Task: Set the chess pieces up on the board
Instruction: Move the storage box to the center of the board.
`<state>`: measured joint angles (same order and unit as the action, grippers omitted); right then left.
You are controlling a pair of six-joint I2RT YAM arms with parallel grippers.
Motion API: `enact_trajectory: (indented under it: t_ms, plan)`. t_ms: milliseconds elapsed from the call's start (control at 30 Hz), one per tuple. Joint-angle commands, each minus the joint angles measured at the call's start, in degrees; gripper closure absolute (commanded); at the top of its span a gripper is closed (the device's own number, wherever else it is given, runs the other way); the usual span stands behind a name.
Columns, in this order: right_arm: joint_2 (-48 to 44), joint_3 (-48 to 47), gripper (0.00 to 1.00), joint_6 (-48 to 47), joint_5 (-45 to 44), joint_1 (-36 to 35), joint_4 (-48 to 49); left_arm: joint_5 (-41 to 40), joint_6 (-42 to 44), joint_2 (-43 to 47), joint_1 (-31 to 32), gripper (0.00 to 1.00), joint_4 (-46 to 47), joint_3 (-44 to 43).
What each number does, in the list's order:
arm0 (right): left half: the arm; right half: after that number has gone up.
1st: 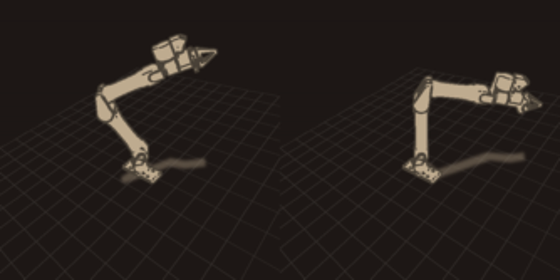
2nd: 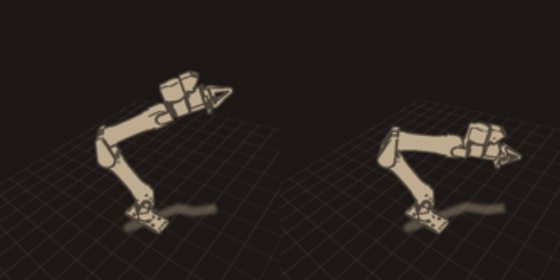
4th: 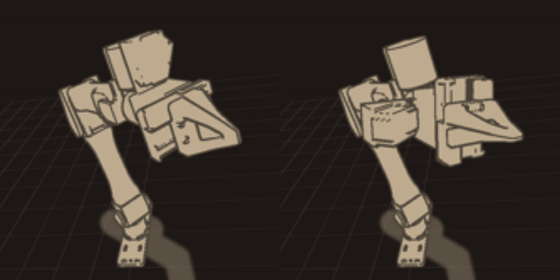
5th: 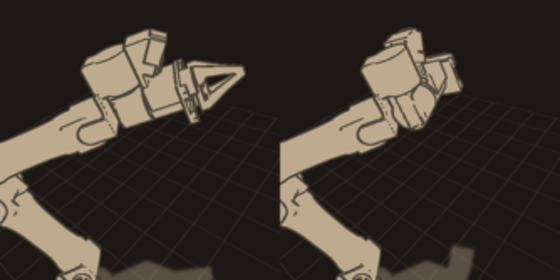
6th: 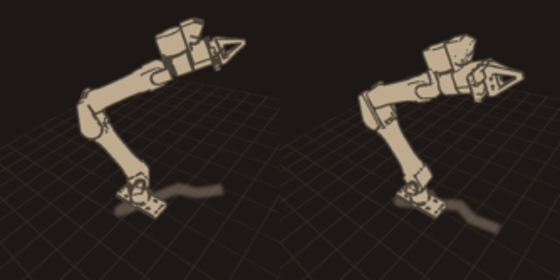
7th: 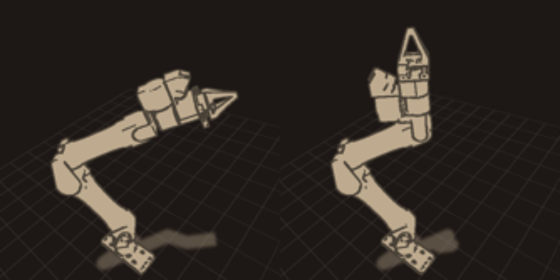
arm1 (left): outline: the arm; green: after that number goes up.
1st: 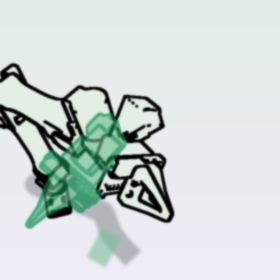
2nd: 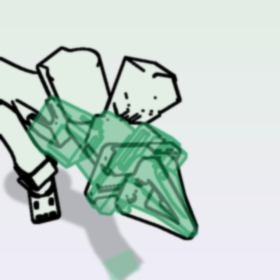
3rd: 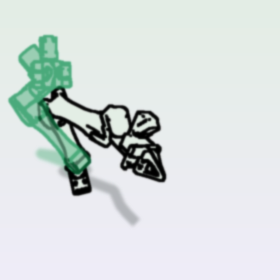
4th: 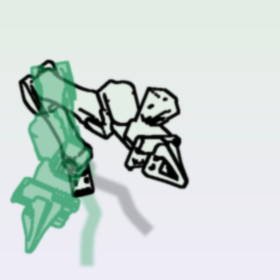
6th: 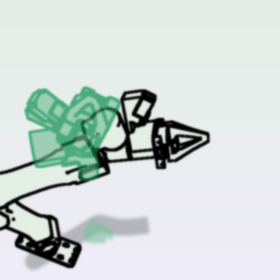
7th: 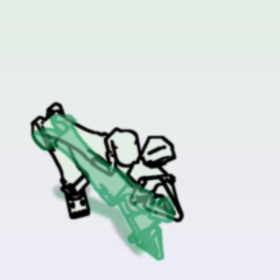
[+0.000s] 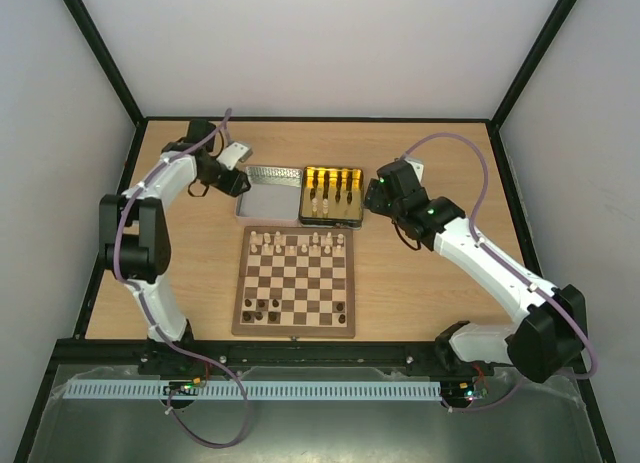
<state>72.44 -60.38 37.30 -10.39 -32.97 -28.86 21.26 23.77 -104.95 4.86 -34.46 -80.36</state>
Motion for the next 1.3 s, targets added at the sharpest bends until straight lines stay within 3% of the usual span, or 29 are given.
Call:
enact_trajectory:
  t_ms: [0,267,467,733,900,1267]
  plan:
    - [1.4,-1.1,0.15,0.0,-2.1,0.1,-0.6,4.3,-1.0,-5.1,1.0,0.55,-5.6,-5.4]
    - [10.3,-2.0,0.1,1.3,3.6,5.9,2.5,2.8,-2.2,-12.4,2.9,0.79,-6.2,-7.9]
    - [18.1,-6.6,0.1,1.3,4.9,7.3,2.4,-5.2,-1.8,-13.1,2.9,0.8,-3.4,-4.2]
    - [22.4,-6.7,0.11,0.3,9.4,7.3,4.6,-10.5,0.0,-10.4,2.3,0.81,0.3,3.0]
    - [24.0,-5.3,0.14,-0.1,11.9,7.3,5.8,-11.5,1.2,-10.1,-1.6,0.83,1.4,4.7]
    - [27.0,-3.2,0.35,-0.3,14.7,7.3,8.3,-9.4,5.0,-8.4,-12.9,0.83,0.5,6.0]
